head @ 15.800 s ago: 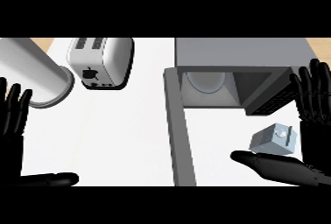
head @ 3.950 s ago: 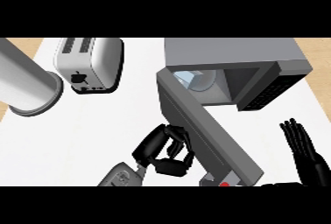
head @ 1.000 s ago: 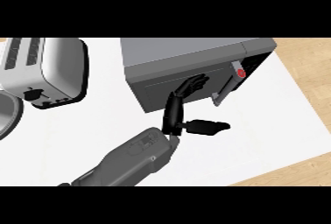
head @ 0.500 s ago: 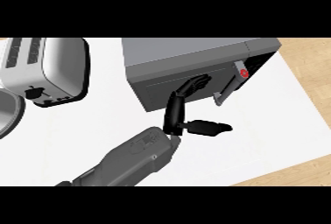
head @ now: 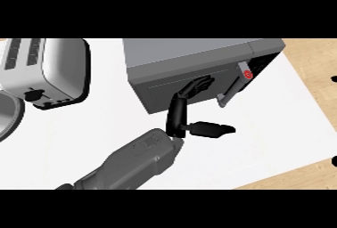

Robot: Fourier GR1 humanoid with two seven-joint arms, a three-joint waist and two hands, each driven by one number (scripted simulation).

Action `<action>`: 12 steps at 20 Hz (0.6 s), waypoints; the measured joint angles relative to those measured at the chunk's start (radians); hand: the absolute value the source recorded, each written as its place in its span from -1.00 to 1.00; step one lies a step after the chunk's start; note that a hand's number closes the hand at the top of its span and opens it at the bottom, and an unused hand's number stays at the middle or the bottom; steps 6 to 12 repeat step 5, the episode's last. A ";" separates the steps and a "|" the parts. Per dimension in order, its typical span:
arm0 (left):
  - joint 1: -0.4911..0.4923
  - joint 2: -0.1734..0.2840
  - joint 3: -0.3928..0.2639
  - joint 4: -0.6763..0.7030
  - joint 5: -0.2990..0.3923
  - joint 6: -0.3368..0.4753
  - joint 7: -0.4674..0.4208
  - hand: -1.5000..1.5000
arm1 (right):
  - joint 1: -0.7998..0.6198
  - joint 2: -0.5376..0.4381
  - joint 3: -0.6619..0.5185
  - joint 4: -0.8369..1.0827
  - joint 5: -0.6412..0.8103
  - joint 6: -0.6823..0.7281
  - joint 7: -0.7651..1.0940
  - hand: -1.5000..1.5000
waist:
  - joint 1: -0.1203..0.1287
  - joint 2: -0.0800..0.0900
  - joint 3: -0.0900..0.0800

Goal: Pick up the milk, place it into the microwave and close the microwave

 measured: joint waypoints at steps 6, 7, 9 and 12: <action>0.000 0.000 0.000 0.005 0.021 -0.003 -0.022 -1.00 | -0.026 -0.019 -0.008 0.052 -0.050 0.032 0.018 -1.00 | -0.004 0.000 0.000; 0.000 0.000 0.000 0.005 0.021 -0.003 -0.022 -1.00 | -0.026 -0.019 -0.008 0.052 -0.050 0.032 0.018 -1.00 | -0.004 0.000 0.000; 0.000 0.000 0.000 0.005 0.021 -0.003 -0.022 -1.00 | -0.026 -0.019 -0.008 0.052 -0.050 0.032 0.018 -1.00 | -0.004 0.000 0.000; 0.000 0.000 0.000 0.005 0.021 -0.003 -0.022 -1.00 | -0.026 -0.019 -0.008 0.052 -0.050 0.032 0.018 -1.00 | -0.004 0.000 0.000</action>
